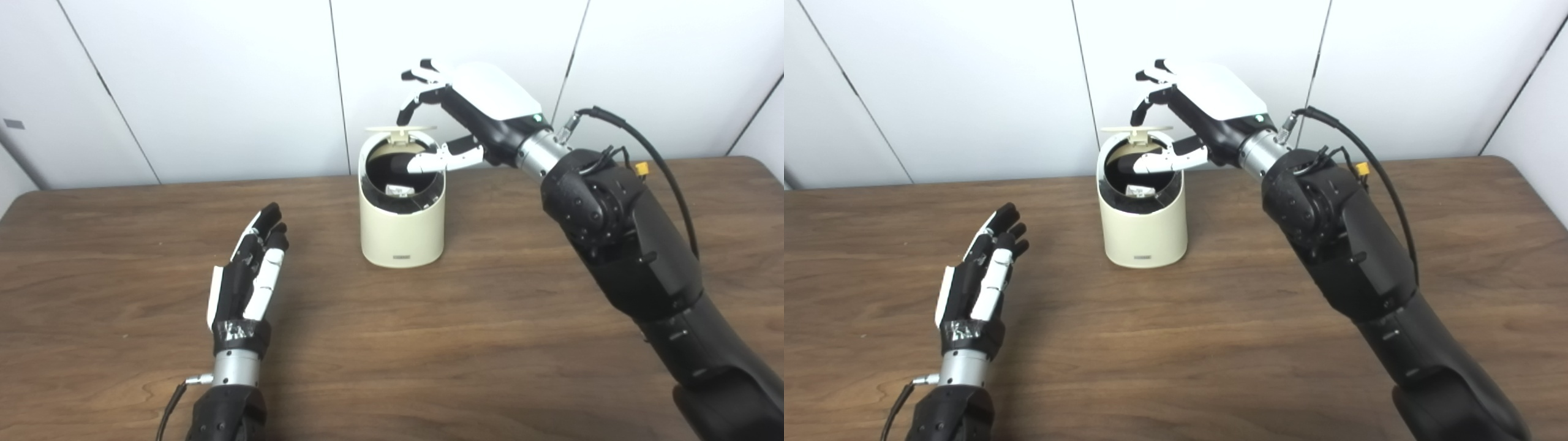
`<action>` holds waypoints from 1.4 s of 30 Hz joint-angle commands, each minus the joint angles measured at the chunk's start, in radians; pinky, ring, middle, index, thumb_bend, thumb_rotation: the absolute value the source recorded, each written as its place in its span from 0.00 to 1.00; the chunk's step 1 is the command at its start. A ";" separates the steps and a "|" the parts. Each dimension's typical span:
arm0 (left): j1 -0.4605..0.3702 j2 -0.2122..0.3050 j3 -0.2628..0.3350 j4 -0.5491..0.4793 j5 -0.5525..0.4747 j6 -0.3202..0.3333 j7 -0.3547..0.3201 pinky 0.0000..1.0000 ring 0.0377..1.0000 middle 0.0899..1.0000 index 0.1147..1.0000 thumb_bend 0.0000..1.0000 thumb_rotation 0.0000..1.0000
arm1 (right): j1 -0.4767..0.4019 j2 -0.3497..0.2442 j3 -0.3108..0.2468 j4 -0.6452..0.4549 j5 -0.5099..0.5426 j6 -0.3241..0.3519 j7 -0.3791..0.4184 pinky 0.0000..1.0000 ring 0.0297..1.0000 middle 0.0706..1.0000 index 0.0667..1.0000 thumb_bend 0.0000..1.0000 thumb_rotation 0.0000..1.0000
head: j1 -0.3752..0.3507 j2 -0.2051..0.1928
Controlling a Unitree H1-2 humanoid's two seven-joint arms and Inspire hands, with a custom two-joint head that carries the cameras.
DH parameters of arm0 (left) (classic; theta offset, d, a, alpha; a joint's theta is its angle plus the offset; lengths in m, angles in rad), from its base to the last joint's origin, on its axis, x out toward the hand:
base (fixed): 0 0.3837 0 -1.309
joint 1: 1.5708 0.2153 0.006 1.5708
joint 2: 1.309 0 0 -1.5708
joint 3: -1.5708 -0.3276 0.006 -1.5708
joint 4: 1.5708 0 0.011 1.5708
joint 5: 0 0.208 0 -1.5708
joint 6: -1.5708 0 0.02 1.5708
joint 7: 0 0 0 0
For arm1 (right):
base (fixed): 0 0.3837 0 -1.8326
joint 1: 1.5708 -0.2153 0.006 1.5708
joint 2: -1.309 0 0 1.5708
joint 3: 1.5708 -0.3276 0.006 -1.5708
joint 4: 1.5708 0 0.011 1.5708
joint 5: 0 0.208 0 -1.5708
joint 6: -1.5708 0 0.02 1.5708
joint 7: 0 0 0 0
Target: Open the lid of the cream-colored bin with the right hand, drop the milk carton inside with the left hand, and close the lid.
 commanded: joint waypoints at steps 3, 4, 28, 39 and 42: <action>-0.026 -0.014 -0.005 -0.006 0.010 -0.038 0.007 0.90 0.90 0.91 0.90 0.56 0.61 | -0.019 -0.015 -0.020 -0.049 -0.010 -0.023 0.001 0.91 0.98 0.92 0.59 0.57 0.73 | 0.002 0.001; -0.026 -0.015 -0.004 -0.004 0.008 -0.040 0.007 0.90 0.90 0.91 0.90 0.56 0.61 | -0.014 -0.014 -0.018 -0.052 -0.018 -0.027 0.001 0.89 0.97 0.92 0.59 0.57 0.72 | 0.004 -0.002; -0.033 -0.054 -0.005 -0.009 -0.030 -0.058 -0.001 0.89 0.90 0.91 0.93 0.57 0.57 | 0.070 0.021 0.027 -0.036 -0.100 0.011 0.122 0.89 0.98 0.90 0.65 0.59 0.80 | 0.029 -0.006; -0.035 -0.056 -0.004 -0.015 -0.037 -0.061 0.001 0.90 0.90 0.92 0.96 0.57 0.57 | 0.098 0.024 0.042 -0.014 -0.116 0.001 0.118 0.95 1.00 0.92 0.66 0.58 0.83 | 0.032 0.000; -0.033 -0.063 0.001 -0.021 -0.070 -0.057 -0.007 0.91 0.91 0.92 0.99 0.57 0.55 | 0.101 0.023 0.057 -0.003 -0.139 -0.010 0.113 0.95 1.00 0.92 0.65 0.58 0.87 | 0.030 -0.001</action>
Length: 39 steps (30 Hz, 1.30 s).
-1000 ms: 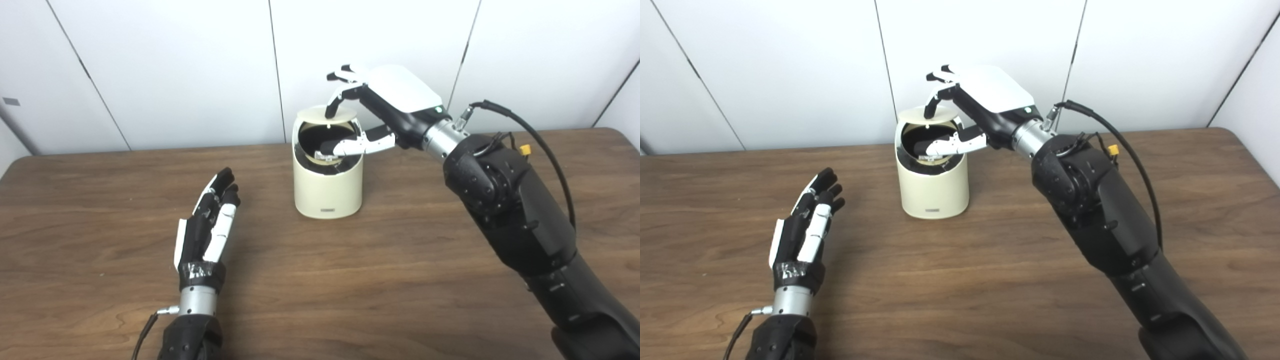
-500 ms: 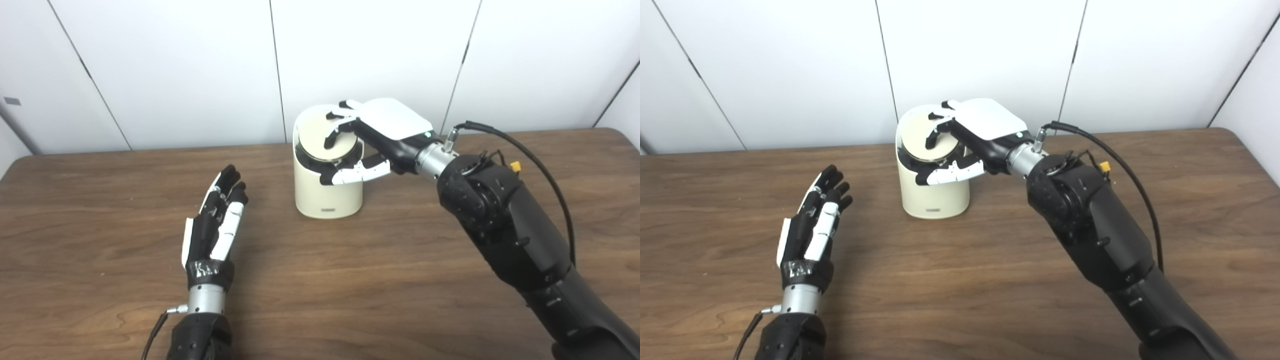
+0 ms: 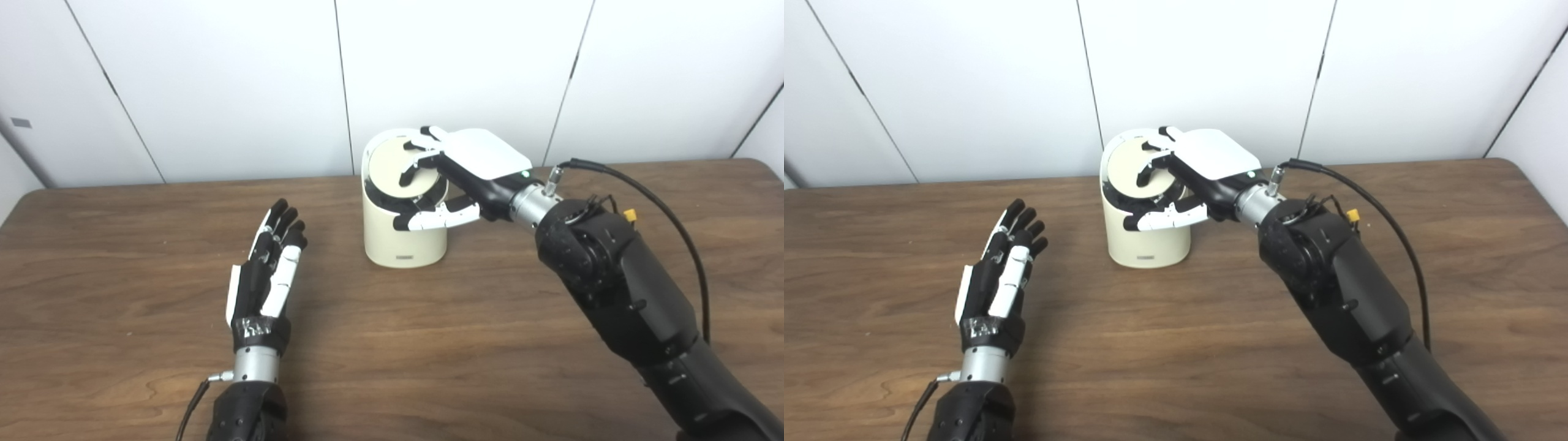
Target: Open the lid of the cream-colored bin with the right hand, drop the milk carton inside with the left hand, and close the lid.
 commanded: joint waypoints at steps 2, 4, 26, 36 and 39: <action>-0.026 -0.011 -0.001 -0.045 -0.029 -0.042 -0.012 0.92 0.92 0.93 0.99 0.57 0.54 | 0.000 -0.008 0.031 0.023 -0.055 -0.022 -0.006 0.95 1.00 0.93 0.65 0.60 0.90 | 0.001 0.001; -0.026 -0.010 -0.004 -0.051 -0.036 -0.035 -0.015 0.93 0.93 0.93 0.99 0.57 0.54 | 0.000 -0.013 0.052 0.030 -0.089 -0.030 -0.009 0.96 1.00 0.94 0.66 0.61 0.94 | 0.000 0.003; -0.033 -0.006 -0.004 -0.069 -0.024 -0.016 -0.004 0.93 0.92 0.93 0.98 0.57 0.58 | 0.025 -0.007 0.103 0.065 -0.133 -0.051 0.012 1.00 1.00 0.97 0.62 0.62 1.00 | 0.001 0.008; -0.033 -0.009 -0.013 -0.063 -0.010 -0.026 -0.004 0.91 0.91 0.92 0.98 0.57 0.58 | 0.058 -0.016 0.080 0.057 -0.088 -0.070 -0.042 1.00 1.00 0.96 0.60 0.60 1.00 | 0.002 0.006; -0.033 -0.009 -0.014 -0.063 -0.008 -0.026 -0.004 0.92 0.91 0.92 0.98 0.57 0.59 | 0.064 -0.005 0.028 0.022 -0.035 -0.051 -0.076 1.00 1.00 0.93 0.64 0.59 1.00 | 0.002 0.005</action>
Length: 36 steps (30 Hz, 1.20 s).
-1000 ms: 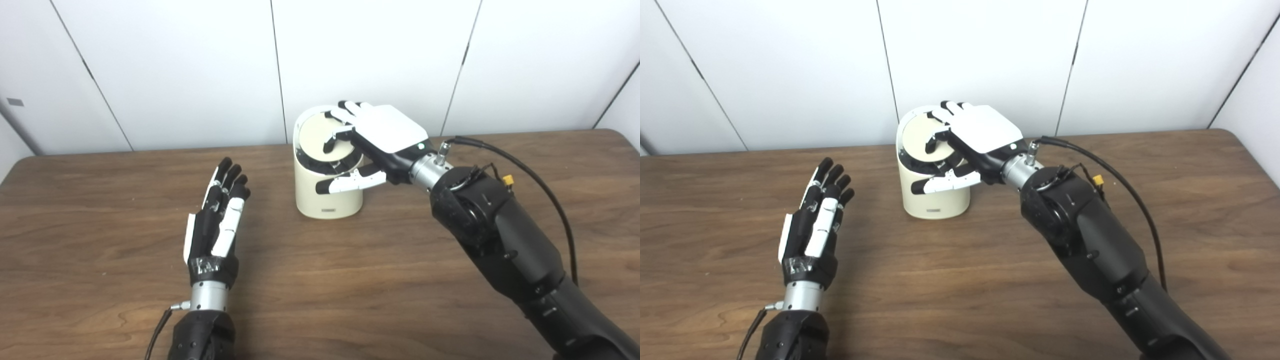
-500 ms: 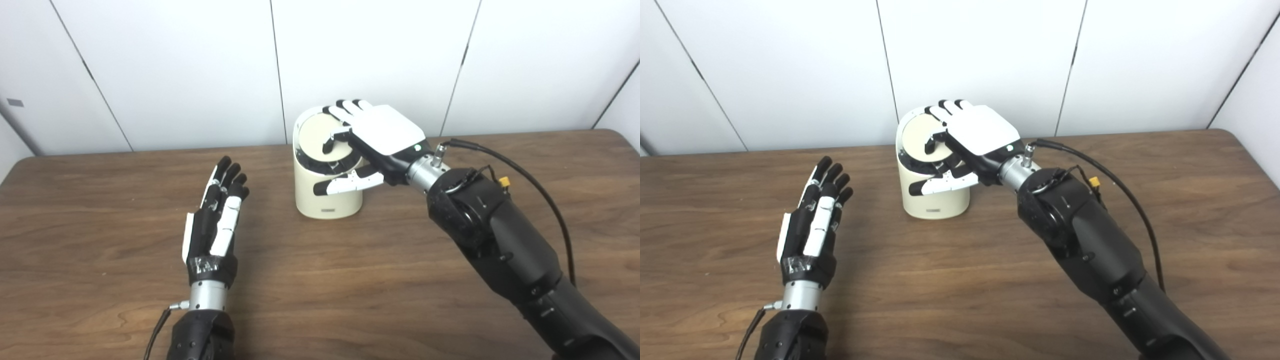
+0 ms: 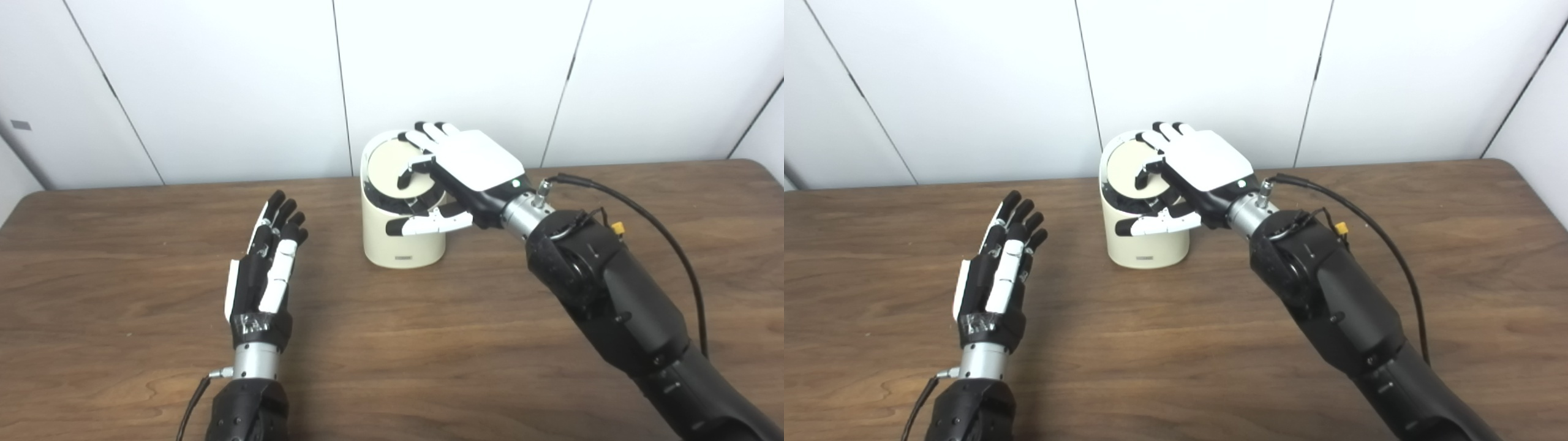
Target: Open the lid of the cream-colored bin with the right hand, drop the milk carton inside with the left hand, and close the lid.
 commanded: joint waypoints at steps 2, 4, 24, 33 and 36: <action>-0.030 -0.005 -0.006 -0.031 0.009 -0.029 -0.002 0.92 0.91 0.92 0.97 0.57 0.58 | 0.026 0.009 -0.047 -0.024 0.065 0.028 0.026 1.00 1.00 0.93 0.65 0.57 1.00 | 0.000 0.001; -0.030 -0.005 -0.008 -0.031 0.012 -0.028 -0.001 0.92 0.91 0.92 0.97 0.57 0.58 | 0.029 0.025 -0.091 -0.047 0.095 0.050 0.007 1.00 1.00 0.92 0.67 0.55 1.00 | -0.001 -0.002; -0.037 0.017 -0.008 -0.007 0.015 -0.043 -0.025 0.91 0.91 0.90 0.94 0.58 0.57 | 0.232 0.061 -0.325 -0.153 0.321 0.043 -0.183 0.83 0.88 0.84 0.74 0.45 0.92 | -0.011 -0.018; -0.030 0.069 0.003 -0.017 0.048 -0.013 -0.018 0.88 0.88 0.89 0.92 0.56 0.54 | 0.329 0.113 -0.373 -0.171 0.425 0.107 -0.191 0.80 0.87 0.88 0.84 0.47 0.97 | -0.013 -0.027; -0.008 0.100 0.001 -0.027 0.089 0.006 -0.014 0.88 0.88 0.89 0.91 0.56 0.61 | 0.363 0.136 -0.383 -0.182 0.464 0.121 -0.193 0.80 0.86 0.88 0.88 0.48 0.99 | -0.013 -0.025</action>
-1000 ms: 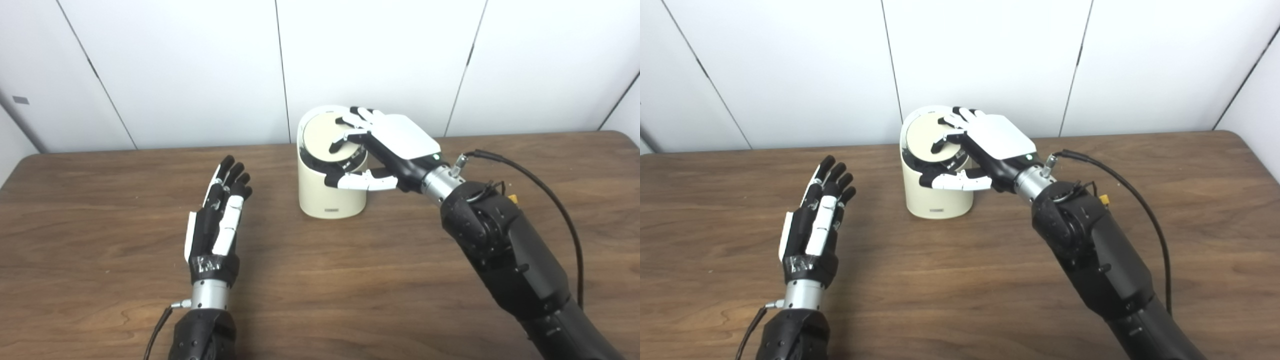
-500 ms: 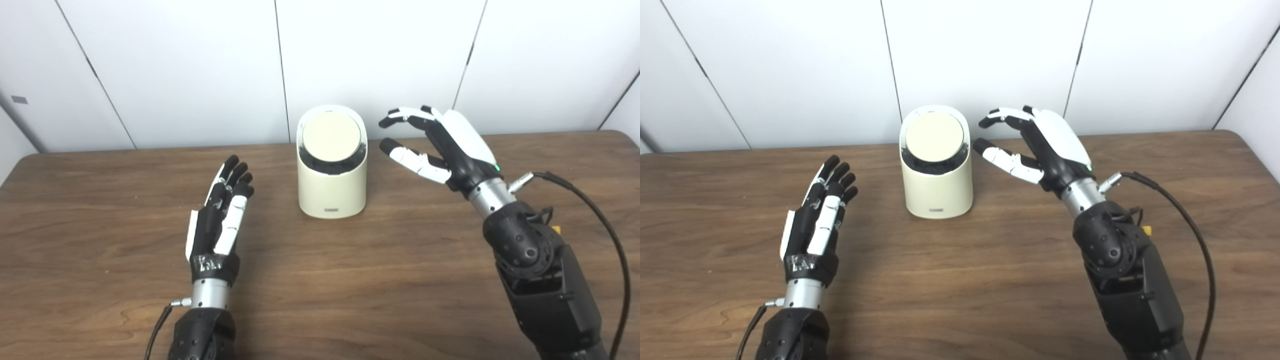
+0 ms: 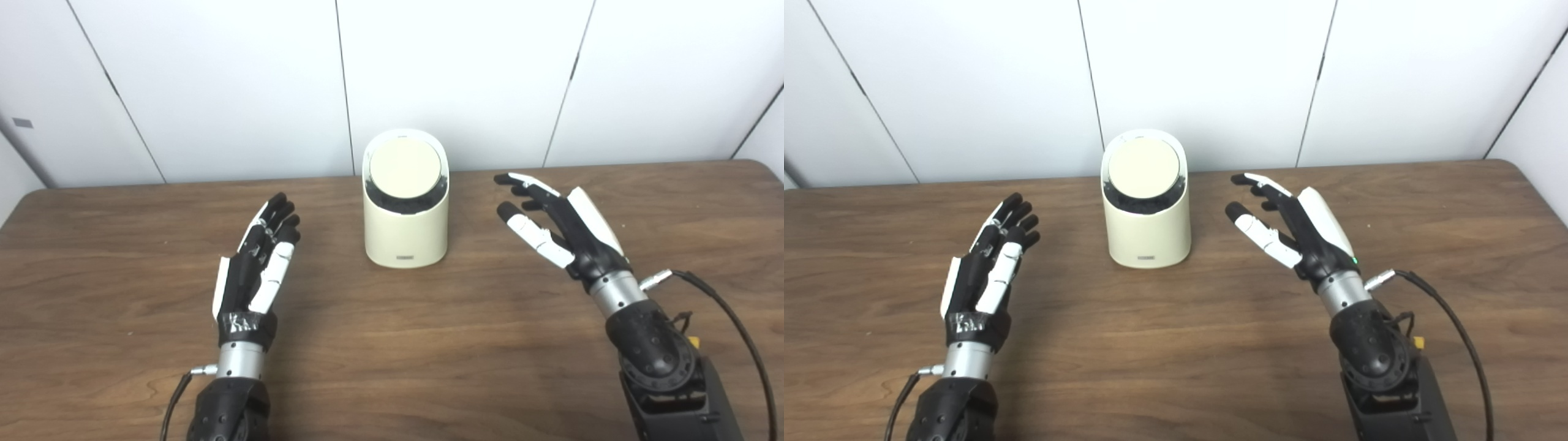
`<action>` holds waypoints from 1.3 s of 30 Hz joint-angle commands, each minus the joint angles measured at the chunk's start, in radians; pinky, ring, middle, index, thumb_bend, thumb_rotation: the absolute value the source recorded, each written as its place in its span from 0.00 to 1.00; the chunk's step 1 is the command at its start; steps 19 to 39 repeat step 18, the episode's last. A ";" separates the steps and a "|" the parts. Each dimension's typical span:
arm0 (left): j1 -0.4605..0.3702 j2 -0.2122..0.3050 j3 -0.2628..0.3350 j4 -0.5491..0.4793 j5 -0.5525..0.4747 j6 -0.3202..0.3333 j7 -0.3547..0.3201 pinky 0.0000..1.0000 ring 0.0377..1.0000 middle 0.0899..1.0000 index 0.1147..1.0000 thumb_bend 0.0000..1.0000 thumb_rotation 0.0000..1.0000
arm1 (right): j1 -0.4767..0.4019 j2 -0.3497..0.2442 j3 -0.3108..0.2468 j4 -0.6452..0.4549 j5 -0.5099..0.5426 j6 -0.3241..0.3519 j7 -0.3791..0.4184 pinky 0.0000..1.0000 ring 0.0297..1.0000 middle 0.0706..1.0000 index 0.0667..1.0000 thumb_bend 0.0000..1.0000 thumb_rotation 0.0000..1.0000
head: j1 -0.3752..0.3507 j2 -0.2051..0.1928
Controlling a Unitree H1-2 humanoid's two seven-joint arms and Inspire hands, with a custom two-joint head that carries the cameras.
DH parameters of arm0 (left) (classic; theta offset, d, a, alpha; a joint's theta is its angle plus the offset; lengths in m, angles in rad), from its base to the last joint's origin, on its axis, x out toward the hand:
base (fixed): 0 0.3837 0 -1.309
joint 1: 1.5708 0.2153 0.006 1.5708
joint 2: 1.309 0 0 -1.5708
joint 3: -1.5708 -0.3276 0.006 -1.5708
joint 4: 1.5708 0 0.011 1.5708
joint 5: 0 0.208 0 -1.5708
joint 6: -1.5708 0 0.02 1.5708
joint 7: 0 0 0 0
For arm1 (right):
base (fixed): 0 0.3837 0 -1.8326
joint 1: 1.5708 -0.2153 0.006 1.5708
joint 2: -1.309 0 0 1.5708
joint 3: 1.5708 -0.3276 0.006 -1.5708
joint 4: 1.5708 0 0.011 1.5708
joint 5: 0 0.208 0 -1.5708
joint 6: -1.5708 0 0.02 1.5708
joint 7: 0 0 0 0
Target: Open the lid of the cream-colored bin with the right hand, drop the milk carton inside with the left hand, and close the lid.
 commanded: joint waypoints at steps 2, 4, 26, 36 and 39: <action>0.015 0.033 0.000 -0.039 0.049 0.004 -0.001 0.89 0.89 0.90 0.91 0.54 0.66 | 0.010 0.013 -0.014 -0.035 0.028 -0.014 -0.040 0.82 0.87 0.90 0.89 0.50 1.00 | -0.002 0.001; 0.037 0.053 0.004 -0.043 0.078 0.001 0.004 0.90 0.91 0.91 0.91 0.52 0.69 | 0.036 0.026 -0.017 -0.028 0.034 -0.032 -0.063 0.84 0.89 0.91 0.91 0.52 1.00 | -0.005 0.002; 0.210 0.097 0.062 -0.047 0.081 -0.070 -0.001 0.94 0.92 0.91 0.90 0.45 0.66 | 0.201 0.097 -0.045 0.002 0.135 -0.146 -0.199 0.84 0.89 0.93 0.91 0.53 1.00 | -0.019 0.010; 0.210 0.097 0.062 -0.047 0.081 -0.070 -0.001 0.94 0.92 0.91 0.90 0.45 0.66 | 0.201 0.097 -0.045 0.002 0.135 -0.146 -0.199 0.84 0.89 0.93 0.91 0.53 1.00 | -0.019 0.010; 0.210 0.097 0.062 -0.047 0.081 -0.070 -0.001 0.94 0.92 0.91 0.90 0.45 0.66 | 0.201 0.097 -0.045 0.002 0.135 -0.146 -0.199 0.84 0.89 0.93 0.91 0.53 1.00 | -0.019 0.010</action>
